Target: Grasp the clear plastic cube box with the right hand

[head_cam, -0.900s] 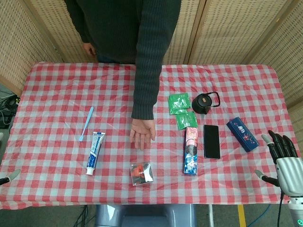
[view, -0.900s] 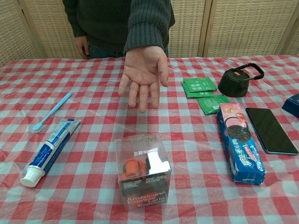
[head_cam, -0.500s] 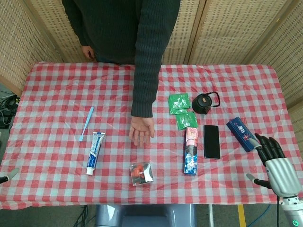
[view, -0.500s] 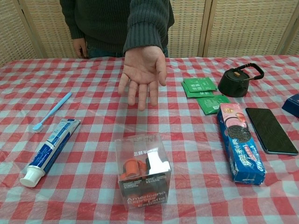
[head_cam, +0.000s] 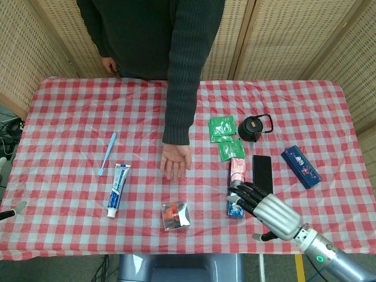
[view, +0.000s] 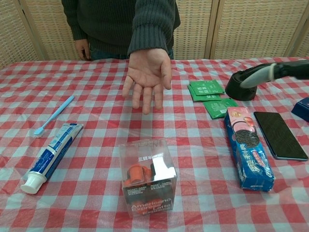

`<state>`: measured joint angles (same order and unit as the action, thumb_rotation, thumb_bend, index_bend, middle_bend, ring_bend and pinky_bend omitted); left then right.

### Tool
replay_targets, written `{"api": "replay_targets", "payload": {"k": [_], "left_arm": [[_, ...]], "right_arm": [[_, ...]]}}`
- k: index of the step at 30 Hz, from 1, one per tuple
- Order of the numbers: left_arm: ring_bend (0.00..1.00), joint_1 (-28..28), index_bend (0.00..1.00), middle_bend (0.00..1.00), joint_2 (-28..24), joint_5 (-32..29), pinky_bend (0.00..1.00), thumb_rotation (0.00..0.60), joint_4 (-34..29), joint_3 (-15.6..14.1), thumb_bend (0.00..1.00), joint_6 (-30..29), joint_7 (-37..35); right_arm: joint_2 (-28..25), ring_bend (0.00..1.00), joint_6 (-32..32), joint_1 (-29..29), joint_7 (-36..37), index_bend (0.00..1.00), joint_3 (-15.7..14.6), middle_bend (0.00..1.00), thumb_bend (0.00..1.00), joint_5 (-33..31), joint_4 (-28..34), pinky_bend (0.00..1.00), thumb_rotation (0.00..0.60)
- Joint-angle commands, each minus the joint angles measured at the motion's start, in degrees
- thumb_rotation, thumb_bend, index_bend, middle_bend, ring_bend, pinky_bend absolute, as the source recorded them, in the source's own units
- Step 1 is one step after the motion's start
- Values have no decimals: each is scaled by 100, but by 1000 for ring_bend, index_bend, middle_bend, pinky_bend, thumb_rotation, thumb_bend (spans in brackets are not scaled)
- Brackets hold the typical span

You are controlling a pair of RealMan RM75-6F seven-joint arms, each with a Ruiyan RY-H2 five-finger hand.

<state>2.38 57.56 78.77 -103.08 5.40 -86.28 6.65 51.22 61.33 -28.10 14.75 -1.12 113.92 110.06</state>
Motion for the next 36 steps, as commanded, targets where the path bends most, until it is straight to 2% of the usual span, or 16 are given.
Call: {"api": "replay_targets", "payload": {"k": [1,4,7,10,15,23,25,27,29,31,33,36], "left_arm": [[0,72,0,0,31,-155,0,600,13,62,0,115,67],[0,119,0,0,36,-288,0,600,28,109,0,200,72],[0,163,0,0,27,-424,0,600,61,160,0,282,41],[0,234,0,0,3,-620,0,600,124,229,0,436,-19],[0,274,0,0,-37,-754,0,600,177,270,0,532,-126],[0,312,0,0,-74,-863,0,600,232,295,0,615,-212],[0,324,0,0,-73,-873,0,600,239,295,0,631,-216],[0,331,0,0,-73,-878,0,600,243,294,0,639,-218],[0,337,0,0,-72,-883,0,600,245,293,0,640,-215],[0,340,0,0,-71,-885,0,600,246,289,0,639,-216],[0,340,0,0,-69,-886,0,600,249,284,0,632,-218],[0,339,0,0,-66,-894,0,600,252,280,0,621,-216]], "right_arm": [[258,27,-683,-483,-52,96,90,51,0,18,332,0,600],[550,27,-1291,-816,-355,96,239,46,0,-216,430,0,600],[1005,27,-1988,-1167,-757,96,485,36,0,-760,411,0,600],[1647,27,-2584,-1547,-1177,95,859,29,0,-1488,177,0,600],[2300,27,-2914,-1868,-1921,95,1118,25,0,-2388,-90,0,600],[2855,27,-2984,-2220,-2679,92,1221,16,0,-3451,-373,0,600],[2960,50,-2981,-2307,-2835,95,1209,68,0,-3716,-443,0,600],[3027,172,-2957,-2360,-2932,140,1199,211,0,-3893,-486,0,600],[3161,418,-2799,-2394,-3064,283,1199,459,32,-4099,-544,18,600],[3327,590,-2535,-2373,-3172,457,1195,636,126,-4213,-595,91,600],[3475,658,-2271,-2331,-3155,593,1211,714,239,-4239,-605,178,600],[3392,669,-2038,-2292,-2856,617,1373,727,306,-4149,-397,232,600]]}}
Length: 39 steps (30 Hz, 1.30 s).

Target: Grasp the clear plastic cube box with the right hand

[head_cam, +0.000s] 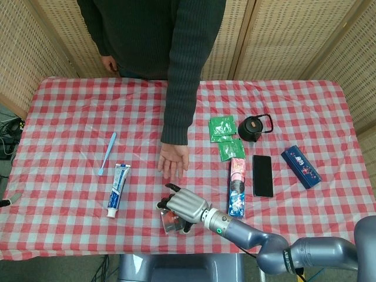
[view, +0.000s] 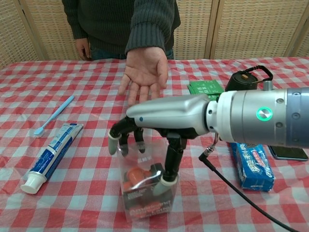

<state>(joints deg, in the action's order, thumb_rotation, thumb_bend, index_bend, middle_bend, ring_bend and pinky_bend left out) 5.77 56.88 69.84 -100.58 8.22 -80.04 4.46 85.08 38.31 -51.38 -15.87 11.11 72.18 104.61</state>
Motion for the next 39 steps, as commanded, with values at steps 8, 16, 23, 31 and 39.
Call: {"api": "replay_targets", "payload": {"k": [8,16,23,31,39], "left_arm": [[0,20,0,0,29,-16,0,600,2,-20,0,-2,62],[0,52,0,0,80,-17,0,600,-15,-46,0,-1,197],[0,35,0,0,56,-18,0,600,-31,-42,0,-40,141],[0,30,0,0,20,-28,0,600,1,-41,0,-16,34],[0,13,0,0,12,17,0,600,-15,-61,0,-56,17]], "right_arm": [[-773,669,527,-40,608,620,714,726,326,61,724,251,600],[-1226,668,773,-261,770,620,1358,725,332,-653,940,251,600],[-978,669,1086,-580,115,620,1172,723,344,-1610,394,254,600],[-887,561,1245,-668,-163,493,928,580,207,-1714,134,179,600],[-1548,0,1106,-684,-225,0,913,0,0,-1873,638,0,600]]}}
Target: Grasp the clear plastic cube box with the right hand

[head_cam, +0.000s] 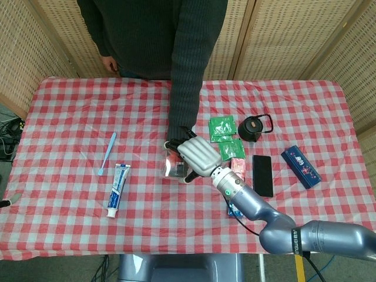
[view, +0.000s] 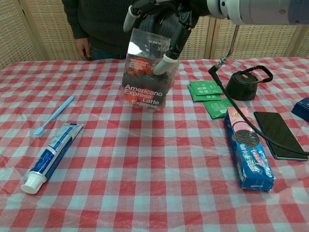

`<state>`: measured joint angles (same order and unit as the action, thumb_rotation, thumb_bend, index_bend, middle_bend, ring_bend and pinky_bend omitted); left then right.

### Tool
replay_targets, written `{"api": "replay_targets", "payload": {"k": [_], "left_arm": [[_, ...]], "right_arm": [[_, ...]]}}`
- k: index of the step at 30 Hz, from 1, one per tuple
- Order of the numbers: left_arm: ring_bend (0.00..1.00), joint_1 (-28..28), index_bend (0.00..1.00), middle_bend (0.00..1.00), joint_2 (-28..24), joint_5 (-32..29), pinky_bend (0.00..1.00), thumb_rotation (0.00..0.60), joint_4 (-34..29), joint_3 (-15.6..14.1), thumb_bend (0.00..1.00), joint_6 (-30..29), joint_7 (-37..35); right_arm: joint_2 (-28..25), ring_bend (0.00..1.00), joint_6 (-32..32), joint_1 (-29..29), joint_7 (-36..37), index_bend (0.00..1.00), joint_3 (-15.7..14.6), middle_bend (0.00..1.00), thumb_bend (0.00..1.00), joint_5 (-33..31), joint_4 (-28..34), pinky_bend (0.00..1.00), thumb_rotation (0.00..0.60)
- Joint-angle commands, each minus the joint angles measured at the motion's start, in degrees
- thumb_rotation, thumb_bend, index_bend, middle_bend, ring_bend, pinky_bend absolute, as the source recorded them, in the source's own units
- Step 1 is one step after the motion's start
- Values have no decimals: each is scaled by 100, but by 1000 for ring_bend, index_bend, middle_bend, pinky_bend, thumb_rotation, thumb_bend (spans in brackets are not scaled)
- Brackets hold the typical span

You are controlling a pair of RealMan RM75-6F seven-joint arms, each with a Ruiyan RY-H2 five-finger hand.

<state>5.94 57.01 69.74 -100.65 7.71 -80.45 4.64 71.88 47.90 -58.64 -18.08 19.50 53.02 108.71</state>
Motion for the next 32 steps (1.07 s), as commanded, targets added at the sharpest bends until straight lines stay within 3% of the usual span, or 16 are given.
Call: {"api": "replay_targets", "payload": {"k": [1,7,13,17,19,25,32], "left_arm": [[0,-7,0,0,-2,39,0,600,-11,-14,0,-20,-2],[0,-28,0,0,-18,117,0,600,-34,-40,0,-61,-36],[0,-88,0,0,-45,286,0,600,-62,-82,0,-182,-129],[0,-148,0,0,-63,468,0,600,-82,-143,0,-293,-194],[0,-220,0,0,-83,644,0,600,-116,-205,0,-418,-266],[0,-374,0,0,-115,1003,0,600,-183,-332,0,-688,-404],[0,-456,0,0,-117,1175,0,600,-178,-393,0,-821,-463]], "right_arm": [[-294,0,203,79,16,0,91,0,0,85,297,0,600],[-967,0,518,415,222,0,208,0,0,371,773,0,600],[-2056,0,781,1130,754,0,189,0,0,894,1300,0,600],[-2809,0,1016,1844,1366,0,-8,0,0,1481,1381,0,600],[-3090,0,1215,2408,1912,0,-324,0,0,1949,1171,0,600],[-2835,0,1820,3162,2925,0,-934,0,0,3207,89,0,600],[-2220,0,2411,3633,3277,0,-1362,0,0,3770,-956,0,600]]}}
